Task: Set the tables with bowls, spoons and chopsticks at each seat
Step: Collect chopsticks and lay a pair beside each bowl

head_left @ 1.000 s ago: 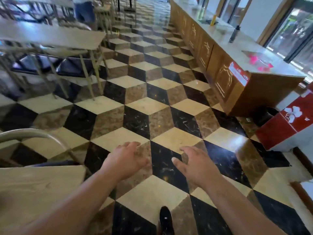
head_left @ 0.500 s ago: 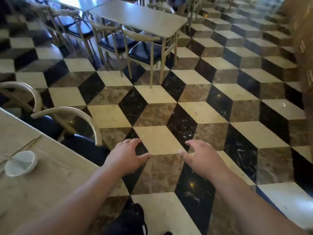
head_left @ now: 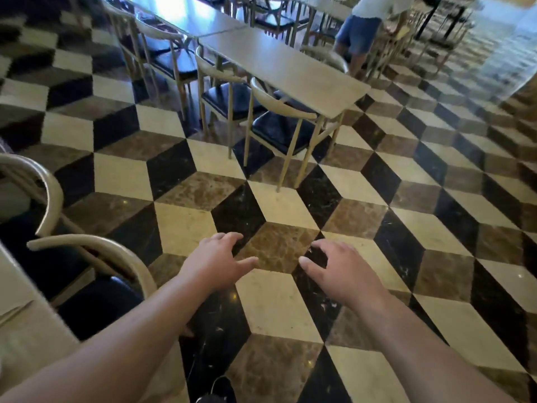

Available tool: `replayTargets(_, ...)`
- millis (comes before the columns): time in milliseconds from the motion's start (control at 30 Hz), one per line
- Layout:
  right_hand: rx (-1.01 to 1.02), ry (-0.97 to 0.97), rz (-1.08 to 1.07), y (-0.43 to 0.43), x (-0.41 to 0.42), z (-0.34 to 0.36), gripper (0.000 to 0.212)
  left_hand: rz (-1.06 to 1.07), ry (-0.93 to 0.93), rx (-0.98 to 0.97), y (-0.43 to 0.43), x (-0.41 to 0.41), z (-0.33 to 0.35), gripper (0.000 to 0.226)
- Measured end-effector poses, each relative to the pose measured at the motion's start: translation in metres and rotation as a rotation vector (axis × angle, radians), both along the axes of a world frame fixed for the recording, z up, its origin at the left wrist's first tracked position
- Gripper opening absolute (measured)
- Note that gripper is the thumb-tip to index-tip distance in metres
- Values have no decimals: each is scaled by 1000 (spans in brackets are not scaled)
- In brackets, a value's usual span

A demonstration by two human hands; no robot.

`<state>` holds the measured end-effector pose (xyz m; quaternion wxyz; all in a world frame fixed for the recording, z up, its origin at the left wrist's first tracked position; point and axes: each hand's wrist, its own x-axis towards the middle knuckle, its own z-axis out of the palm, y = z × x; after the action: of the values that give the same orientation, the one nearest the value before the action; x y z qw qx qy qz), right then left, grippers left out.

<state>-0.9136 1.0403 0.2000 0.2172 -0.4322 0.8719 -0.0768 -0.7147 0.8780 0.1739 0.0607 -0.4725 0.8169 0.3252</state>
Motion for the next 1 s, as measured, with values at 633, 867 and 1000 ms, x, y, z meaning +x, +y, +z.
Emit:
replayTargets(633, 53, -82, 816, -429, -64, 9, 69, 786, -68, -30, -226, -2, 14, 84)
replayTargets(867, 1, -95, 1284, -506, 83, 15, 66, 1251, -78, -57, -193, 89, 11, 82)
replayTargets(1000, 25, -92, 1552, -503, 179, 11, 65, 1500, 34, -39, -162, 140, -2, 78)
